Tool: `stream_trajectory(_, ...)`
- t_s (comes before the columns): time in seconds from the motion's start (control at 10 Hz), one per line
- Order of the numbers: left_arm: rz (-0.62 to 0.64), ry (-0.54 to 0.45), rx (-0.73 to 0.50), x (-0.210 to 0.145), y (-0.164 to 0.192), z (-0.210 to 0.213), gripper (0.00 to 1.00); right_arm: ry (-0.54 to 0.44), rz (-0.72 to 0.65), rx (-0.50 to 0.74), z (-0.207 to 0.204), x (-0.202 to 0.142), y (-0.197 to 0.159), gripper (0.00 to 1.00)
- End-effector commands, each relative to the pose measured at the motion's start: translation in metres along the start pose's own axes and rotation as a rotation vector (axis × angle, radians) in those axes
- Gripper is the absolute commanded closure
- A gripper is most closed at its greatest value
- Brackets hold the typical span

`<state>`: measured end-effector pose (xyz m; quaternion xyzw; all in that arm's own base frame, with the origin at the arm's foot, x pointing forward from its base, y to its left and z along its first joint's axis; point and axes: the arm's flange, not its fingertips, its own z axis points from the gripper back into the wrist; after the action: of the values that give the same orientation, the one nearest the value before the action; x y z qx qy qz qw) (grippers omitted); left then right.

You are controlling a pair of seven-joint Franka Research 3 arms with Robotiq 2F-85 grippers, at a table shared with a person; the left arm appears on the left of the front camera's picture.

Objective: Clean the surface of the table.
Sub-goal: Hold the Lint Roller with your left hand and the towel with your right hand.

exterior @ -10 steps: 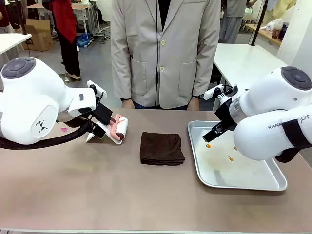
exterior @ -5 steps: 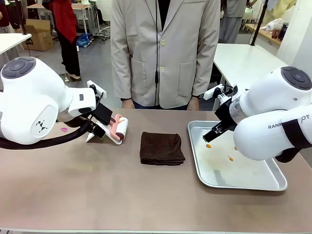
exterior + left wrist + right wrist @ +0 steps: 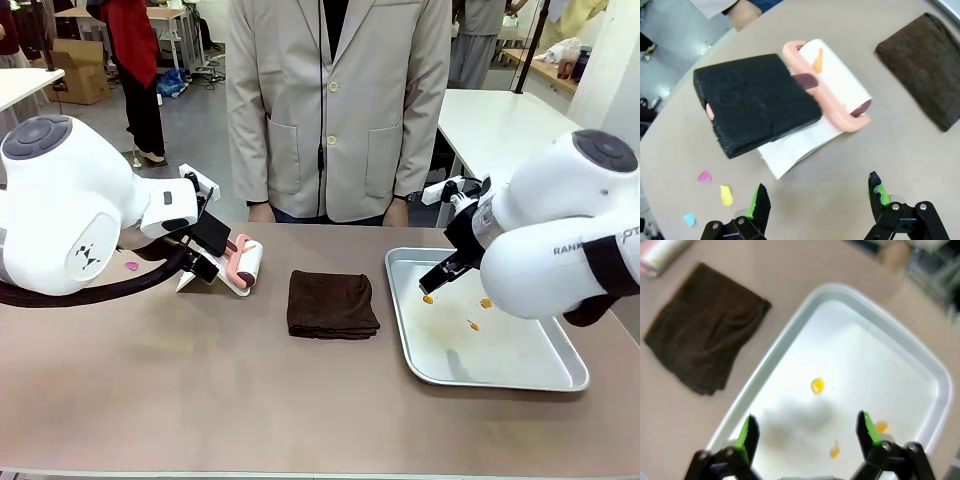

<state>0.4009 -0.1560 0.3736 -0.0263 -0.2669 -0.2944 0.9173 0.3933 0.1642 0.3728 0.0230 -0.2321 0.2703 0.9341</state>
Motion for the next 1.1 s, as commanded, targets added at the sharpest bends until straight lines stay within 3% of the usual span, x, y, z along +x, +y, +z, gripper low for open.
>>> stream_trajectory(0.0,0.028,-0.015,-0.185,-0.008,0.002,0.037,0.00,0.066,-0.235,0.125,0.039,0.021,0.010,0.00)
stream_trajectory(0.1,0.069,-0.010,-0.272,-0.014,0.005,0.060,0.00,0.069,-0.313,0.218,0.059,0.024,0.012,0.00)
stream_trajectory(0.2,0.259,0.089,-0.282,-0.017,0.009,0.083,0.00,0.080,-0.332,0.301,0.076,0.023,0.013,0.00)
stream_trajectory(0.4,0.233,-0.011,-0.473,-0.039,0.023,0.129,0.00,0.066,-0.351,0.578,0.101,0.014,0.005,0.00)
stream_trajectory(0.5,0.311,-0.026,-0.535,-0.052,0.038,0.151,0.00,0.057,-0.383,0.690,0.116,0.002,-0.003,0.00)
stream_trajectory(0.7,0.482,-0.191,-0.693,-0.096,0.096,0.185,0.00,-0.038,-0.508,0.825,0.144,-0.042,-0.036,0.00)
stream_trajectory(0.8,0.567,-0.275,-0.766,-0.130,0.129,0.191,0.00,-0.121,-0.636,0.877,0.152,-0.074,-0.067,0.00)
stream_trajectory(1.0,0.669,-0.397,-0.801,-0.186,0.177,0.174,0.00,-0.254,-0.806,0.935,0.163,-0.129,-0.121,0.00)
